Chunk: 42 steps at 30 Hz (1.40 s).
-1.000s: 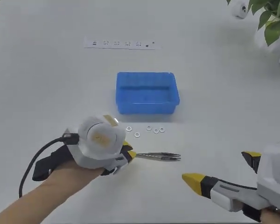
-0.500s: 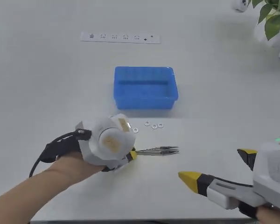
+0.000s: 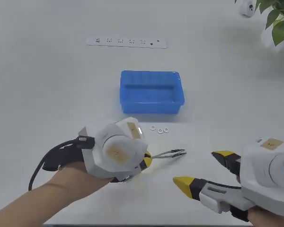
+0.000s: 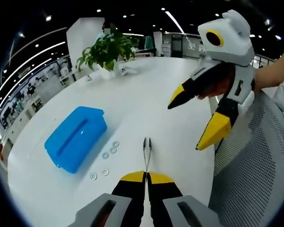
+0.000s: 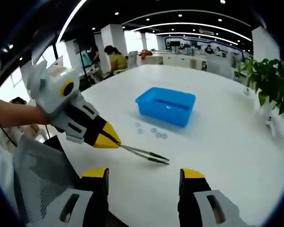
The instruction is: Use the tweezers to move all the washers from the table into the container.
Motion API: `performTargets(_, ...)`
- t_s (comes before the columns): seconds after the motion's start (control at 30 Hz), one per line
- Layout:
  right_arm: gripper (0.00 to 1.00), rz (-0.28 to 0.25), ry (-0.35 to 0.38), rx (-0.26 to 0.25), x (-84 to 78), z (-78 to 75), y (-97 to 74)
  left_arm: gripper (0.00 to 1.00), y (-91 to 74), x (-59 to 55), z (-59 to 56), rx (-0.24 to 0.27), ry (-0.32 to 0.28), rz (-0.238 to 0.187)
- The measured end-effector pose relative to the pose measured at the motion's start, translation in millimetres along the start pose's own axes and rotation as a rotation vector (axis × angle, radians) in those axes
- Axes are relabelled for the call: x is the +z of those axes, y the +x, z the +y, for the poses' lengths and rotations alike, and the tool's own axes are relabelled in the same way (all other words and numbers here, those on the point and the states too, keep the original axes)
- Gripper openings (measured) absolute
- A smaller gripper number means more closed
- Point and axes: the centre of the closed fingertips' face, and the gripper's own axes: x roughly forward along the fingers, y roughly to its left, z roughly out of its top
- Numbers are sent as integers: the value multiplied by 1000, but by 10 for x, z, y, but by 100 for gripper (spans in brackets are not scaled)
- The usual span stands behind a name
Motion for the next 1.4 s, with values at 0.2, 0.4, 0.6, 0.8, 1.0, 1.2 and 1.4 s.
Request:
performTargets(0.2, 36, 60, -172, 37, -38, 120, 121, 0, -132, 202, -120, 6, 9, -59)
performTargets(0.4, 26, 54, -240, 64, 29, 238, 193, 0, -262, 361, -278, 1, 61, -83)
performTargets(0.6, 17, 41, -292, 82, 89, 390, 216, 0, -364, 488, -471, -13, 85, -111)
performTargets(0.8, 5, 34, -290, 120, 111, 519, 226, 0, -414, 575, -549, 3, 62, -148)
performTargets(1.0, 5, 37, -286, 131, 109, 568, 236, 0, -441, 532, -568, 45, 84, -117)
performTargets(1.2, 4, 64, -279, 136, 86, 569, 247, 0, -487, 503, -518, 76, -68, -138)
performTargets(1.4, 4, 47, -249, 128, 148, 504, 231, 30, -715, 262, -263, 228, -233, -169)
